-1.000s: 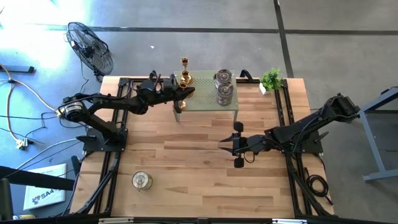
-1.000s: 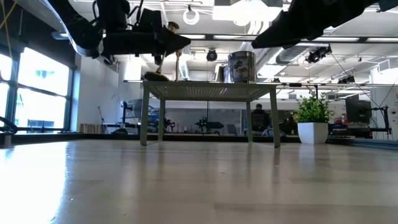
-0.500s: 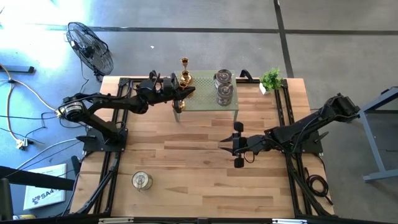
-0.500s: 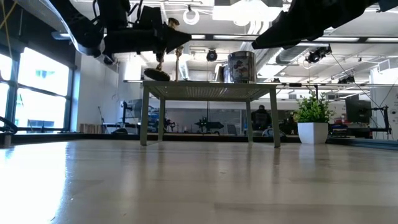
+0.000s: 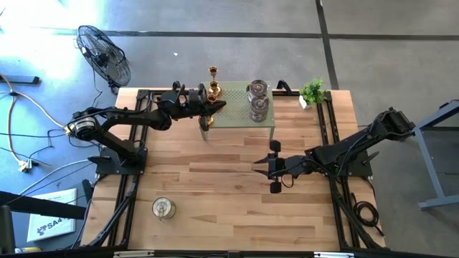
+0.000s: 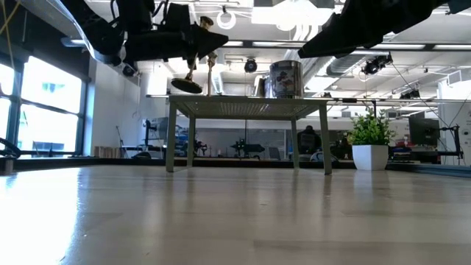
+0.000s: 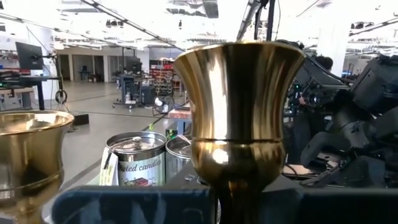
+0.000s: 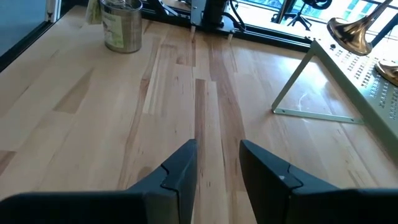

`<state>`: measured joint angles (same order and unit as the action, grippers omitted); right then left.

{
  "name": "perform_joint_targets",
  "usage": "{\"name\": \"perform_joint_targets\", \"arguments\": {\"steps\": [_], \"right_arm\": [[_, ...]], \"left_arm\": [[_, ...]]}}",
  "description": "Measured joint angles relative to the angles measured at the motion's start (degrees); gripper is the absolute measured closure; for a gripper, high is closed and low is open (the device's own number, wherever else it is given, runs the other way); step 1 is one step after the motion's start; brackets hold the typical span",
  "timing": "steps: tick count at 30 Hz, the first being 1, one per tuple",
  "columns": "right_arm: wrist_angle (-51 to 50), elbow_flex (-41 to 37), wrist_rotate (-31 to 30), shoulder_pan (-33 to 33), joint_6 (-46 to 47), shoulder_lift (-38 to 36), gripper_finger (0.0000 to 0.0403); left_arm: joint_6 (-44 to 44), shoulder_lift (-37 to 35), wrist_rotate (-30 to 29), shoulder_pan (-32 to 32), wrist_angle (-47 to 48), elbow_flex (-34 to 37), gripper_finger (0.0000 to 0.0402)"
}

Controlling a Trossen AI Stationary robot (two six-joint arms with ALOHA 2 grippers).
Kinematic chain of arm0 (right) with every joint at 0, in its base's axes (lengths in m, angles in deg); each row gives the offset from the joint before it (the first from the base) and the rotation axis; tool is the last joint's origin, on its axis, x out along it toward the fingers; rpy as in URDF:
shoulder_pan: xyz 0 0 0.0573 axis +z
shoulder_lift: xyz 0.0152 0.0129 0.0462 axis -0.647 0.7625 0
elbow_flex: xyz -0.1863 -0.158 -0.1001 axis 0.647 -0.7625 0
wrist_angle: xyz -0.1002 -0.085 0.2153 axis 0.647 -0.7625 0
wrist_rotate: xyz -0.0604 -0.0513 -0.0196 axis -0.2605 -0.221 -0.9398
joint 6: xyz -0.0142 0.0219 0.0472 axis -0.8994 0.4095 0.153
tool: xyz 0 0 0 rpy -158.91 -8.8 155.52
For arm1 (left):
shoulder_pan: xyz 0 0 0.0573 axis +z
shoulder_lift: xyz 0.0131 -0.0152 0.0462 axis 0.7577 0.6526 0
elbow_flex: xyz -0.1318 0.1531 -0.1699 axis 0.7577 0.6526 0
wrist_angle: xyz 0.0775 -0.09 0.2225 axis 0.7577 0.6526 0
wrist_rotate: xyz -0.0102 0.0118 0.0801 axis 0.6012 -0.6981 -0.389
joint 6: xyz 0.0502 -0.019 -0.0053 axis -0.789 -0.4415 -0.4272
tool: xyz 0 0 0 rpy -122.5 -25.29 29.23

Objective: Pick & Place candle stick holders
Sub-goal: Put the gold candle holder on the shelf aligned with other gold candle holders

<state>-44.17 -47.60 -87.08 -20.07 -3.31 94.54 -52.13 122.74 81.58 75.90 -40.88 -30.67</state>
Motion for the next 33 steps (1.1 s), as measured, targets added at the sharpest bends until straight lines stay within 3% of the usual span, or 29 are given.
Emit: {"name": "perform_joint_targets", "arguments": {"steps": [14,24,33], "right_arm": [[0.1,0.0,0.0,0.0,-0.1,0.0,0.0288],[0.3,0.0,0.2,0.0,0.2,0.0,0.0288],[-0.4,0.0,0.2,0.0,0.2,0.0,0.0288]], "left_arm": [[-0.6,1.7,6.2,0.0,-1.1,-0.2,0.0399],[0.5,8.4,12.0,0.0,-0.7,-7.6,0.0399],[0.0,9.2,12.3,0.0,1.4,-9.0,0.0399]]}}
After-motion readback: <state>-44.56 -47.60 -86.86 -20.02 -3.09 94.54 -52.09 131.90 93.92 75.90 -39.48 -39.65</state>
